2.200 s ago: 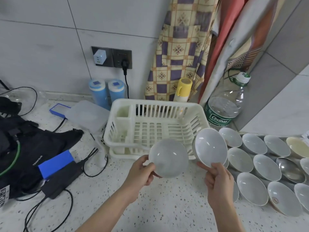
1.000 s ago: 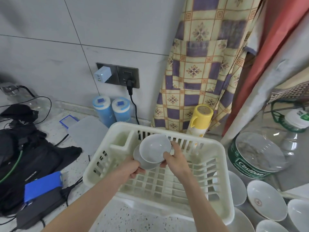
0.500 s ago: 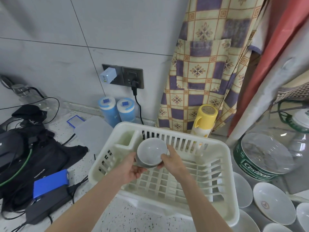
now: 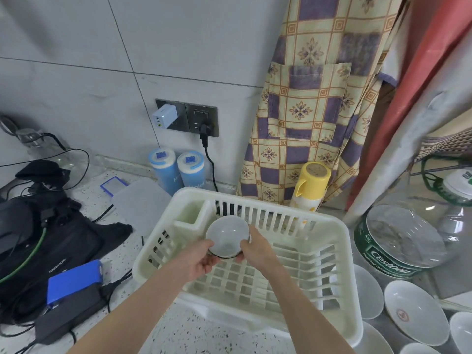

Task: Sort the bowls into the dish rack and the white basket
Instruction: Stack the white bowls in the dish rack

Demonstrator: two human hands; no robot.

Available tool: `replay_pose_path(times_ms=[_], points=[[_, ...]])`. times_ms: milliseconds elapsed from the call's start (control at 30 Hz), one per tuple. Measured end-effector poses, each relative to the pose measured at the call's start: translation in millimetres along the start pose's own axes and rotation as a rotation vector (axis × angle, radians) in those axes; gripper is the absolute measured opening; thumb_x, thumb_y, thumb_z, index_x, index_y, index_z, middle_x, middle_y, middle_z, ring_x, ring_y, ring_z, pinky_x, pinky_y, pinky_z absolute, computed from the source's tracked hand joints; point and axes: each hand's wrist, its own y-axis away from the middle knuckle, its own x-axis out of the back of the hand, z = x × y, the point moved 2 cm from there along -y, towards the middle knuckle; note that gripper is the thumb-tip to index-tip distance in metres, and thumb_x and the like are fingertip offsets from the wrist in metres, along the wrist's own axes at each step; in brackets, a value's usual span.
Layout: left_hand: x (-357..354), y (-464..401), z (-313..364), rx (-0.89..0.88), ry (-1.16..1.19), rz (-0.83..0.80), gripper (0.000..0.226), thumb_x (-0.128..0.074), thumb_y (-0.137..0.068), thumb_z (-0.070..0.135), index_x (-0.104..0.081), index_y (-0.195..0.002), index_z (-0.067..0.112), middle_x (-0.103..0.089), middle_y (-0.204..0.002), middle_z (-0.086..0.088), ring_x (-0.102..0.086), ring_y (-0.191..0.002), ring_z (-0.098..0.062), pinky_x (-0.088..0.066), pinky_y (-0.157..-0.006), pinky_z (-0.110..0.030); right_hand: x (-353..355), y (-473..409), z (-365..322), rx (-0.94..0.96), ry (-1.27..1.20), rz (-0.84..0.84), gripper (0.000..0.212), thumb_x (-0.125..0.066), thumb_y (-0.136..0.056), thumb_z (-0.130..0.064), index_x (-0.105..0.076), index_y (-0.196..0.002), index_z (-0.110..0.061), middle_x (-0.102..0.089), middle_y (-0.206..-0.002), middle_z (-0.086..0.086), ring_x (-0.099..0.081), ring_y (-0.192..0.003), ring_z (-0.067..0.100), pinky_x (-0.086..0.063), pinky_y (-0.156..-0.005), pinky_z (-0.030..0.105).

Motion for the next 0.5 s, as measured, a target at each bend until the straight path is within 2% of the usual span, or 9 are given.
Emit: replay_pose_path(times_ms=[67, 200, 267, 400, 433, 500], points=[[-1, 1, 0, -0.005, -0.018, 0.0, 0.009, -0.043, -0.099, 0.008, -0.052, -0.099, 0.006, -0.061, -0.077, -0.016, -0.05, -0.053, -0.014, -0.031, -0.041, -0.022, 0, -2, 1, -0.002, 0.006, -0.011, 0.058, -0.037, -0.087, -0.012, -0.036, -0.143, -0.029, -0.071, -0.098, 0.007, -0.071, -0.07, 0.014, -0.048, -0.058, 0.023], [-3, 5, 2, -0.021, -0.035, -0.001, 0.013, -0.039, -0.098, 0.003, -0.052, -0.099, 0.006, -0.058, -0.076, -0.015, -0.05, -0.054, -0.014, -0.03, -0.043, -0.021, -1, -10, 7, -0.034, 0.019, -0.023, 0.052, -0.037, -0.083, -0.013, -0.043, -0.133, -0.027, -0.073, -0.078, 0.003, -0.072, -0.078, 0.018, -0.053, -0.076, 0.035], [-3, 8, 2, -0.025, -0.037, 0.001, 0.013, -0.039, -0.097, 0.003, -0.052, -0.099, 0.004, -0.058, -0.076, -0.016, -0.048, -0.053, -0.014, -0.029, -0.045, -0.022, -1, -13, 8, -0.048, 0.028, -0.027, 0.049, -0.038, -0.082, -0.014, -0.045, -0.13, -0.025, -0.072, -0.068, -0.001, -0.07, -0.076, 0.015, -0.052, -0.077, 0.036], [-4, 11, 3, -0.03, -0.029, 0.001, 0.014, -0.038, -0.096, 0.004, -0.052, -0.096, 0.004, -0.057, -0.079, -0.017, -0.048, -0.054, -0.015, -0.028, -0.048, -0.024, -4, -15, 10, -0.074, 0.008, -0.027, 0.044, -0.041, -0.08, -0.017, -0.048, -0.123, -0.025, -0.071, -0.068, -0.002, -0.071, -0.074, 0.014, -0.055, -0.079, 0.036], [-4, 11, 3, -0.029, -0.023, 0.002, 0.014, -0.039, -0.097, 0.005, -0.053, -0.095, 0.003, -0.058, -0.079, -0.018, -0.048, -0.055, -0.015, -0.029, -0.048, -0.024, -4, -14, 12, -0.103, -0.012, -0.026, 0.04, -0.041, -0.081, -0.018, -0.048, -0.12, -0.024, -0.072, -0.072, -0.001, -0.071, -0.075, 0.014, -0.056, -0.077, 0.035], [-4, 12, 3, -0.027, -0.013, 0.003, 0.014, -0.04, -0.097, 0.006, -0.053, -0.095, 0.003, -0.058, -0.08, -0.019, -0.049, -0.055, -0.016, -0.03, -0.047, -0.023, -5, -12, 14, -0.177, -0.095, -0.039, 0.034, -0.043, -0.084, -0.019, -0.048, -0.117, -0.017, -0.073, -0.076, 0.003, -0.069, -0.06, 0.01, -0.051, -0.054, 0.022]])
